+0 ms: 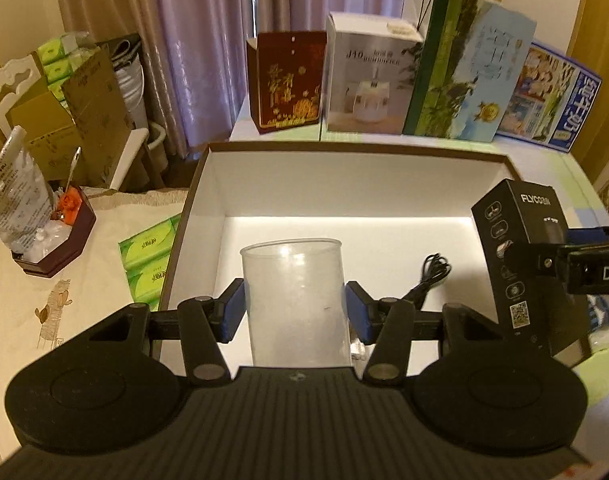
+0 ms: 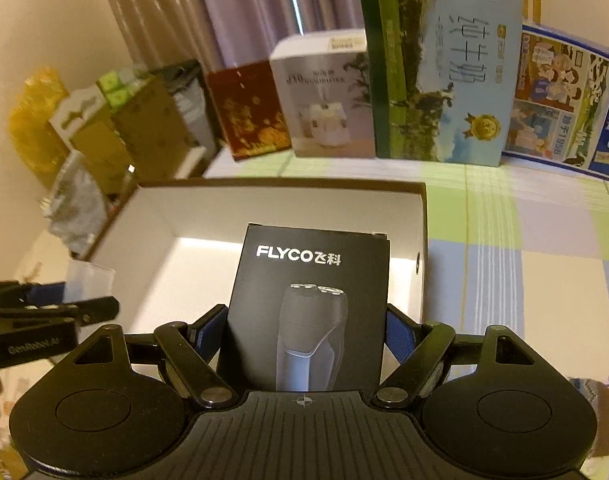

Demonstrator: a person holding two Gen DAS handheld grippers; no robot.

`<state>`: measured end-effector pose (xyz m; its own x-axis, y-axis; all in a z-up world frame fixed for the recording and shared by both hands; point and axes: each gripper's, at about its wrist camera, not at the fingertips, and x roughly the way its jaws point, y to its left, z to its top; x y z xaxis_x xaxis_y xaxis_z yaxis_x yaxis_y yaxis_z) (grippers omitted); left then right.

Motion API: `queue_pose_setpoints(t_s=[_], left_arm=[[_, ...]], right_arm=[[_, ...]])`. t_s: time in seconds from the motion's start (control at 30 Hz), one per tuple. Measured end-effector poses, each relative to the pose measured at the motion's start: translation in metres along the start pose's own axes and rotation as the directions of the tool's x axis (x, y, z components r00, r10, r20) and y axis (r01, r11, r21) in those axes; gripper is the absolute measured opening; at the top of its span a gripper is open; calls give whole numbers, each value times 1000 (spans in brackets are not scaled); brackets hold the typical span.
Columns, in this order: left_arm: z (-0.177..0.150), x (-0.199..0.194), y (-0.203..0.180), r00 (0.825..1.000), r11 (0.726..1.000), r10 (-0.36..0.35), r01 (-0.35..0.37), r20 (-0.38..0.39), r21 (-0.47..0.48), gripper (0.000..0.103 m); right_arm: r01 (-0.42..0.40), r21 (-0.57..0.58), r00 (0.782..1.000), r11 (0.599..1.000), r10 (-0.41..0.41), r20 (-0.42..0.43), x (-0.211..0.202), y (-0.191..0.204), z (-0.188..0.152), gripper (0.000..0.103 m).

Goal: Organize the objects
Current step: 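Carry the cup with the left tool while the right tool carries the FLYCO box into the box, then open the left tool dropping the cup while the right tool releases the FLYCO box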

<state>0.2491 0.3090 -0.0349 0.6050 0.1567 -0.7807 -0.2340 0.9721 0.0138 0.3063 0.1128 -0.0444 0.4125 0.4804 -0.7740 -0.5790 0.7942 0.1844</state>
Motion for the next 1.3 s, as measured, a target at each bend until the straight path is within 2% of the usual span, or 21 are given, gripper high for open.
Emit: queue_pose_setpoints(t_s=[0.17, 0.4, 0.63, 1.13, 1.3], left_arm=[[-1, 20, 8, 999, 1000, -8, 8, -37, 7, 48], [-5, 36, 16, 997, 1000, -13, 14, -78, 10, 48], [-10, 49, 20, 993, 1000, -9, 13, -119, 28, 49], [-13, 61, 11, 989, 996, 6, 8, -151, 94, 49], [-15, 62, 9, 988, 993, 0, 18, -157, 114, 57]], right_arm=[[66, 8, 996, 998, -66, -55, 21, 3, -9, 78], [103, -11, 989, 995, -103, -104, 41, 4, -19, 78], [146, -84, 982, 986, -154, -109, 48, 11, -20, 79], [107, -78, 987, 991, -115, -110, 42, 7, -16, 83], [92, -82, 989, 992, -101, -112, 40, 7, -16, 85]])
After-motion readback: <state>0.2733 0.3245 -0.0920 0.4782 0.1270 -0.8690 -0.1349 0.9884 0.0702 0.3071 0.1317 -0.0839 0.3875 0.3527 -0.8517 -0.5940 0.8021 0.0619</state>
